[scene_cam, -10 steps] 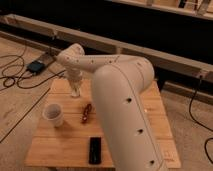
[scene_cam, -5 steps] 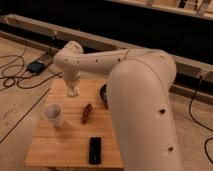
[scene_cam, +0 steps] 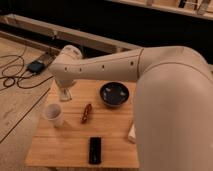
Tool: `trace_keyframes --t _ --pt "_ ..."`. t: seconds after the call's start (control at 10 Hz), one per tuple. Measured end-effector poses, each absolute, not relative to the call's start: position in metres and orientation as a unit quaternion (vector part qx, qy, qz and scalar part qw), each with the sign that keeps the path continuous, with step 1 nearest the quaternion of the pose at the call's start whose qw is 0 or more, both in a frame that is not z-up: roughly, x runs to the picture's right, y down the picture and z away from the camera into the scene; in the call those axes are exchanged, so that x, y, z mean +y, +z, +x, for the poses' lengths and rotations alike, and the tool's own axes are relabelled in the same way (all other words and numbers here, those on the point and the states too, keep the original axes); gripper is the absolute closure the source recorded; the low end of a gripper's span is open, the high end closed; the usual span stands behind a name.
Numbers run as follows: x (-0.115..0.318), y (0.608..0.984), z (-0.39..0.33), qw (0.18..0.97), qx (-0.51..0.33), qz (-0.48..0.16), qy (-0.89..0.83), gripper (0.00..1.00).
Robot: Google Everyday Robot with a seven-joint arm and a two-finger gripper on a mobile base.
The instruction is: Place the white sponge in the ceramic cup
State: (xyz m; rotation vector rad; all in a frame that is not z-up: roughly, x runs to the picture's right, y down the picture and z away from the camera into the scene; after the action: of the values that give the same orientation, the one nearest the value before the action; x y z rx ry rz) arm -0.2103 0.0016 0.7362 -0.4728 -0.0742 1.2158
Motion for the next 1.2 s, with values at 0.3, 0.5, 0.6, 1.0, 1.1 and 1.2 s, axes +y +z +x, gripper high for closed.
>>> trace_keyframes --t 0.3,0.5,0.6,1.0,1.1,1.2 --pt "0.027 0.721 -0.235 0.798 -0.068 -0.248 0.545 1.0" --pt "0.036 0.715 -0.251 0.802 -0.089 -0.264 0.528 1.0" --pt "0.038 0.713 -0.255 0.803 -0.095 -0.268 0.524 1.0" --pt "0.045 0.721 -0.267 0.804 -0.118 -0.281 0.511 1.0" --pt "0.047 0.724 -0.269 0.803 -0.122 -0.283 0.51 1.0" --pt "0.048 0.728 -0.271 0.802 -0.126 -0.283 0.51 1.0"
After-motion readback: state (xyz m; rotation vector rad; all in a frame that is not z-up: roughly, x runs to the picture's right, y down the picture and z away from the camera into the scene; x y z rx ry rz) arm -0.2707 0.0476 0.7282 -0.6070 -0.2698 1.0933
